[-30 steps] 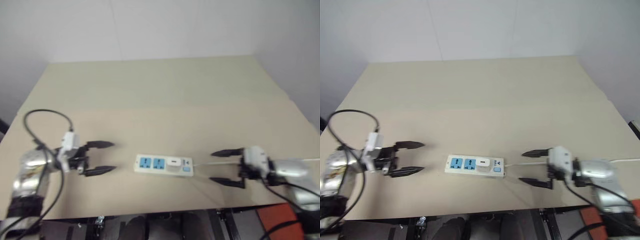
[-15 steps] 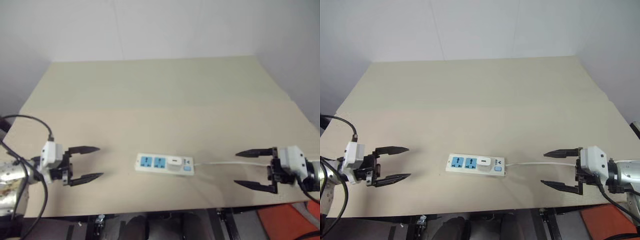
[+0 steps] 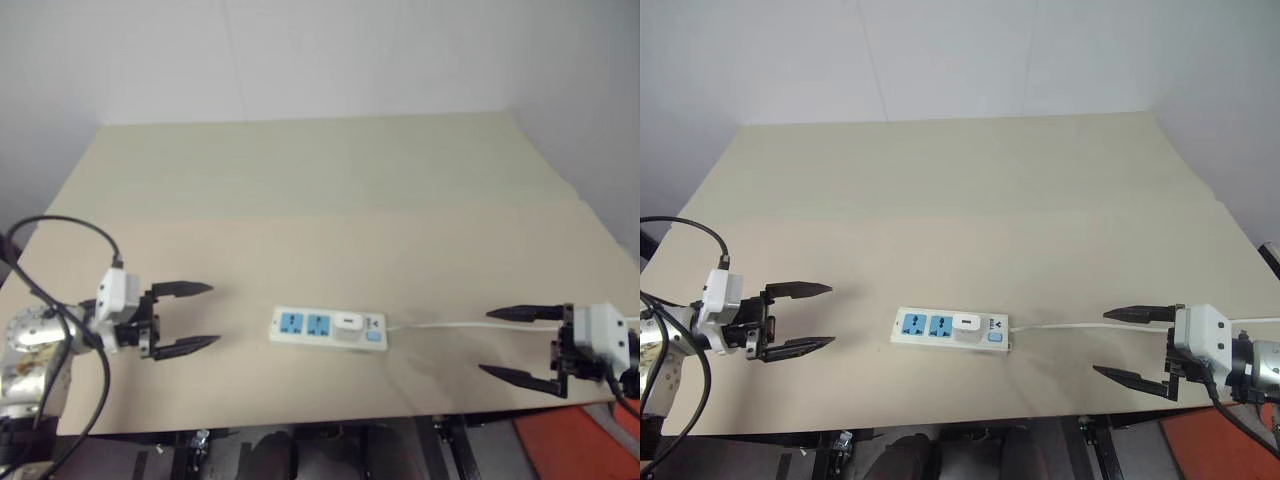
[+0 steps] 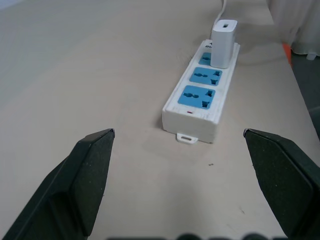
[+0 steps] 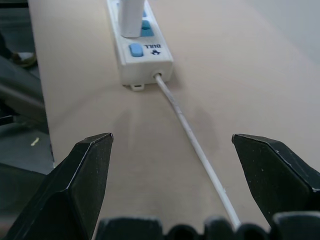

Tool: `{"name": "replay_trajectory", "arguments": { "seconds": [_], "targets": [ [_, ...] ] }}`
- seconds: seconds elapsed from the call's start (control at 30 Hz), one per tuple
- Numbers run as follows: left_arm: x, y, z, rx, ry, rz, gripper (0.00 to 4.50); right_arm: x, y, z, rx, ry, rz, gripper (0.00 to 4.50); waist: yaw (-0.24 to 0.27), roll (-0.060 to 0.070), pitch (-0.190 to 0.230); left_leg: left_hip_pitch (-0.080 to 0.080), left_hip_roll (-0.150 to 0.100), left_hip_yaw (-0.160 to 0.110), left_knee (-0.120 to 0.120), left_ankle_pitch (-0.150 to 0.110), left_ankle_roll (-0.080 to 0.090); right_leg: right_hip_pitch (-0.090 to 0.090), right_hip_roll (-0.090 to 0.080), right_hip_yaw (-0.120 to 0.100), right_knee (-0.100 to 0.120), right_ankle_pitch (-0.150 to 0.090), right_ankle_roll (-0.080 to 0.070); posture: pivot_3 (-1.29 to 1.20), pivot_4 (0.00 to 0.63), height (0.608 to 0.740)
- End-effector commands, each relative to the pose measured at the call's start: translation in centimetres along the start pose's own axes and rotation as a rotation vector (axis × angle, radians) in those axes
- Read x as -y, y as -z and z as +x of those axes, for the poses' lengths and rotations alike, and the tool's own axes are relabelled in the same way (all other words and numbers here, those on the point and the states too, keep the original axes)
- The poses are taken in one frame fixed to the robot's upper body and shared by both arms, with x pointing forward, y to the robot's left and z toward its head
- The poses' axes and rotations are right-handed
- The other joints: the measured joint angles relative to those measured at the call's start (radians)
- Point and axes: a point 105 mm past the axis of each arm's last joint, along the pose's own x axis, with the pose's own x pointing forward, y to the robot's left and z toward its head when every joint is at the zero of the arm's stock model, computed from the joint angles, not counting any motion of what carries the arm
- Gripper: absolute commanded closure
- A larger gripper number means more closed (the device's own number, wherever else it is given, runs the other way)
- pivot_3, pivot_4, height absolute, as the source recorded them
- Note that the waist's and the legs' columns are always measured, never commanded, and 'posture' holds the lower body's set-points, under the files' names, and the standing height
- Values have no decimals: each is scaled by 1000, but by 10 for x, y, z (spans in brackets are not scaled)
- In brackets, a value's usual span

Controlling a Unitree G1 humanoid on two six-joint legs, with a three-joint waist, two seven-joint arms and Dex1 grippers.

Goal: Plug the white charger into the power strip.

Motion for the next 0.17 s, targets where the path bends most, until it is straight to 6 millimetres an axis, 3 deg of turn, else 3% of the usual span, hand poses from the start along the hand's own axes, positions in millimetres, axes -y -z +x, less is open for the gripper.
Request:
{"name": "replay_trajectory", "arguments": {
  "seconds": [0.03, 0.17],
  "targets": [
    [-6, -5, 2, 19, 6, 12, 0, 4, -10, -1, 18, 32, -68, 28, -1, 0, 0, 0, 0, 0, 0, 0, 0, 0, 0, 0, 0, 0, 0, 0, 150, 740],
    [-4, -4, 4, 17, 50, -4, 0, 6, -12, 2, 19, 33, -70, 28, -1, 0, 0, 0, 0, 1, 0, 0, 0, 0, 0, 0, 1, 0, 0, 0, 150, 740]
  ]
}}
